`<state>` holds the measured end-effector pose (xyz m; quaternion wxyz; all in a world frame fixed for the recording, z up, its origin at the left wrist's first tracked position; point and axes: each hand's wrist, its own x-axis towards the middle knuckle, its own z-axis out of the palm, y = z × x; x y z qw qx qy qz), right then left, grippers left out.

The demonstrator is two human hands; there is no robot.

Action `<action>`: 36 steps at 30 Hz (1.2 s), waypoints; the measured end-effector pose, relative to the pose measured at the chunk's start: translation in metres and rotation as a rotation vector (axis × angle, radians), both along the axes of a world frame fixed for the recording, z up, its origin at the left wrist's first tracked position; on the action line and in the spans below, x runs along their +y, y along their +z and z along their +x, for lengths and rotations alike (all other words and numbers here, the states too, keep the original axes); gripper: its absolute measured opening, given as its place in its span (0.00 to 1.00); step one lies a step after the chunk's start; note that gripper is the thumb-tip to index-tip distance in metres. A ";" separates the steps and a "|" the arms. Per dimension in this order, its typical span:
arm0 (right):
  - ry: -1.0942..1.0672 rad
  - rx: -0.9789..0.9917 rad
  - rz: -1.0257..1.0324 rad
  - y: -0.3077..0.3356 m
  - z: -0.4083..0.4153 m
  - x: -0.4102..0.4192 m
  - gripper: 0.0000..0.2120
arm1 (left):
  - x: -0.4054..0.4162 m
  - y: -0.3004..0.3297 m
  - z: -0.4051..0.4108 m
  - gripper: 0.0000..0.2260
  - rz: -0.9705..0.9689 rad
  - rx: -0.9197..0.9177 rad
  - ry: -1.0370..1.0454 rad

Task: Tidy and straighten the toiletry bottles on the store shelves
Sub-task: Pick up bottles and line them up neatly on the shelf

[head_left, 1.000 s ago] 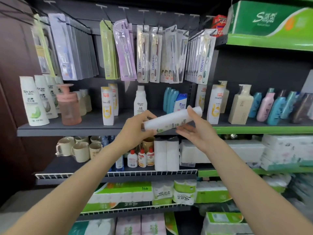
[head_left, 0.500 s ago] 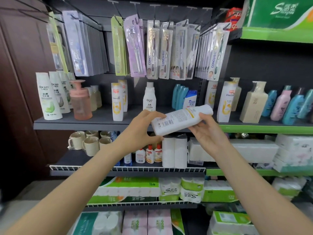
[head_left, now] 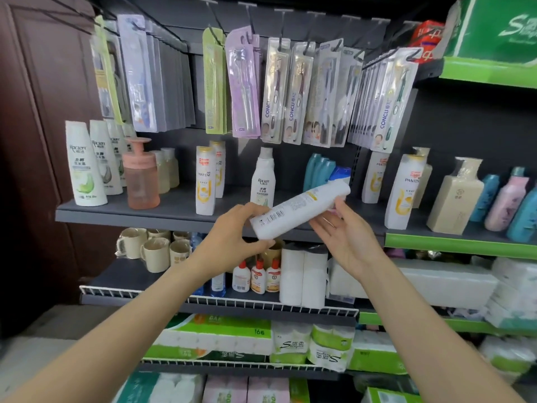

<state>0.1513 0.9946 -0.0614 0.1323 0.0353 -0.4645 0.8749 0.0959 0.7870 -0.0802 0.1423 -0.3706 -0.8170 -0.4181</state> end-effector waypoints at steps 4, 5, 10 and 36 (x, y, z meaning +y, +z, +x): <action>0.008 0.060 0.012 0.002 -0.038 -0.001 0.19 | 0.006 0.005 -0.027 0.15 0.065 -0.283 -0.117; 0.001 0.051 0.022 0.004 -0.048 -0.001 0.20 | 0.007 0.007 -0.036 0.13 0.079 -0.335 -0.138; -0.037 0.017 0.104 0.017 -0.098 -0.001 0.13 | 0.009 0.020 -0.086 0.12 0.076 -0.574 -0.326; -0.563 -0.064 0.975 0.020 -0.272 0.046 0.14 | 0.053 0.063 -0.255 0.08 -0.114 0.093 0.030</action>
